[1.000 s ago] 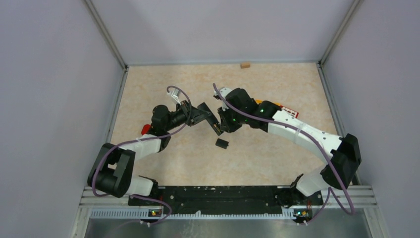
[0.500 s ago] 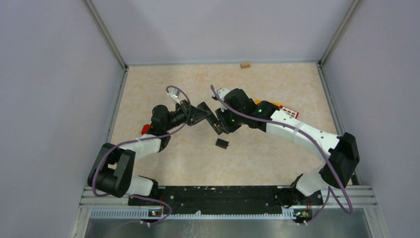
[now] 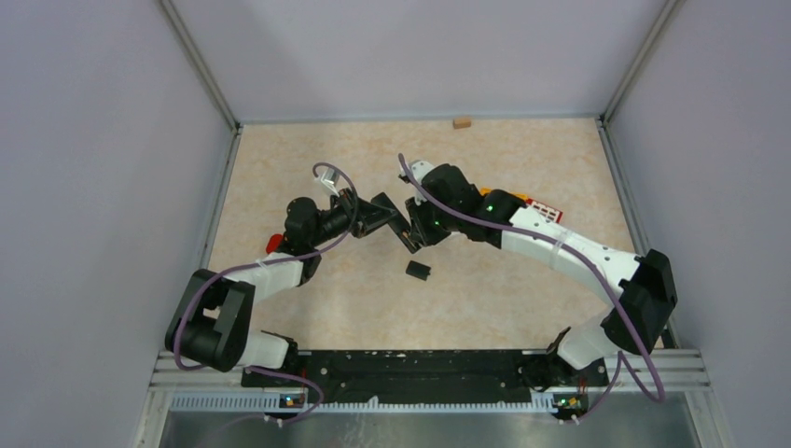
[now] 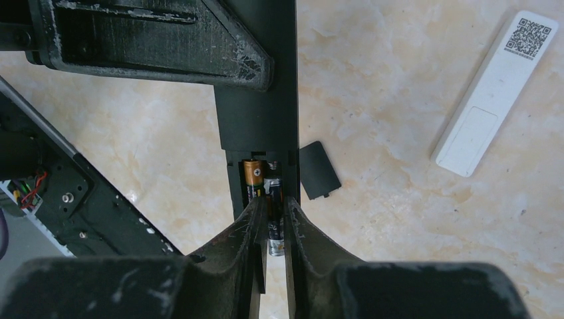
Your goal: Load the batteries into the remote control
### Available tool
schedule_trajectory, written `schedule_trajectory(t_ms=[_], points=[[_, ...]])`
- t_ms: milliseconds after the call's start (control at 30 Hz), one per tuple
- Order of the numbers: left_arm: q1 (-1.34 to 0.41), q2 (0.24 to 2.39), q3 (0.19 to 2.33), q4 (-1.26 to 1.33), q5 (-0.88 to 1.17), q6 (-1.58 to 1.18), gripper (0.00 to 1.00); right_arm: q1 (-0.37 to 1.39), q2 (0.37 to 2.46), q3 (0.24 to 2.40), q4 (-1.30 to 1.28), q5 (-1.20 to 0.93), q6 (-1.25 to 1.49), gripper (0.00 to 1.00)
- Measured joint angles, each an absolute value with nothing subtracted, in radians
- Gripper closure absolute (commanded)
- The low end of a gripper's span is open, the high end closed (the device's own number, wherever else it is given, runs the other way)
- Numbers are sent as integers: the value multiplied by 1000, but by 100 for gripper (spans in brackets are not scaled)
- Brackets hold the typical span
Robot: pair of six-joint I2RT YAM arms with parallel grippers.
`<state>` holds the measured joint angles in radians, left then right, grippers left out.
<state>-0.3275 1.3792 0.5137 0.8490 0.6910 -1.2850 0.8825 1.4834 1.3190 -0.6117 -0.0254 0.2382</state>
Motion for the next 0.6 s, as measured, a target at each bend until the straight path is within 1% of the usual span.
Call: schedule_trajectory(t_ms=[133,200,333,600], points=[[-327,1379,514,848,692,-1316,100,884,1482,1325,-594,-16,249,86],[-326,1379,514,846,691,-1327,100,884,1482,1325,-590,-12,253,85],[-324,1379,514,846,692,-1345,100,885,1482,1331,-588,-2,261,73],[-324,1379,514,855,714,-1386,100,887,1481,1351,-591,36,277,60]])
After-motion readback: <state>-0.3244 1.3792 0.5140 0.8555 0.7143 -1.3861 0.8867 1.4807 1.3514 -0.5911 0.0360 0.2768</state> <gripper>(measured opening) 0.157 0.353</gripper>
